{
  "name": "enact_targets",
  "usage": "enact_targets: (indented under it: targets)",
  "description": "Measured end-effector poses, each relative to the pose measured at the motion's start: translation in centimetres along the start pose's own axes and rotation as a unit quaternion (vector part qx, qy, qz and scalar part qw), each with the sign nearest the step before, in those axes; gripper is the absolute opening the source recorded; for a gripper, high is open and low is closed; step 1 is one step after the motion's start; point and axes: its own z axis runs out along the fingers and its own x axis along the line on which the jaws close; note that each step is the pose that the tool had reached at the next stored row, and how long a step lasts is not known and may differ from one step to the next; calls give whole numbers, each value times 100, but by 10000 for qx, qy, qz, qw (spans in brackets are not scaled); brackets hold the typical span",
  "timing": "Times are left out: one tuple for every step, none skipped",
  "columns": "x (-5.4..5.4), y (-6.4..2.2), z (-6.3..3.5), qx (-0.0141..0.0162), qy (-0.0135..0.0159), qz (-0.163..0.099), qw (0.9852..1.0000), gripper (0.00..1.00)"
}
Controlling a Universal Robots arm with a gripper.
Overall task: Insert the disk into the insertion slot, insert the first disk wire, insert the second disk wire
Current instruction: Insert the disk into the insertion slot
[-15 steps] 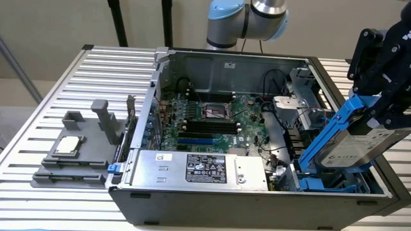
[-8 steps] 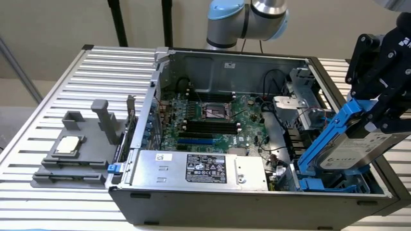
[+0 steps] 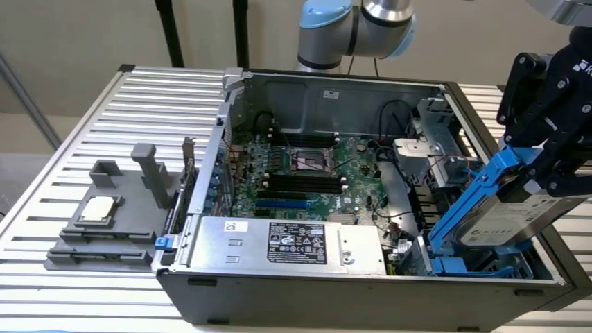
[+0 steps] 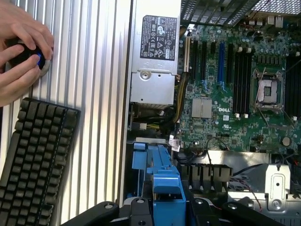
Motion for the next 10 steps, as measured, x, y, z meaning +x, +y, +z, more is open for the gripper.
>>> enact_targets:
  targets:
    - [3, 1, 3, 0, -4, 0, 10000, 33]
    - [4, 1, 6, 0, -9, -1, 10000, 33]
    - [6, 1, 10, 1, -13, 0, 10000, 33]
    - [8, 1, 14, 1, -17, -1, 10000, 33]
    - [9, 2, 19, 3, -22, -1, 10000, 33]
    - [10, 2, 25, 3, -28, -1, 10000, 33]
    - [11, 2, 30, 4, -35, -1, 10000, 33]
    - [12, 2, 36, 5, -41, -1, 10000, 33]
    - [14, 2, 42, 5, -50, -1, 10000, 33]
    - [15, 2, 46, 6, -57, -2, 10000, 33]
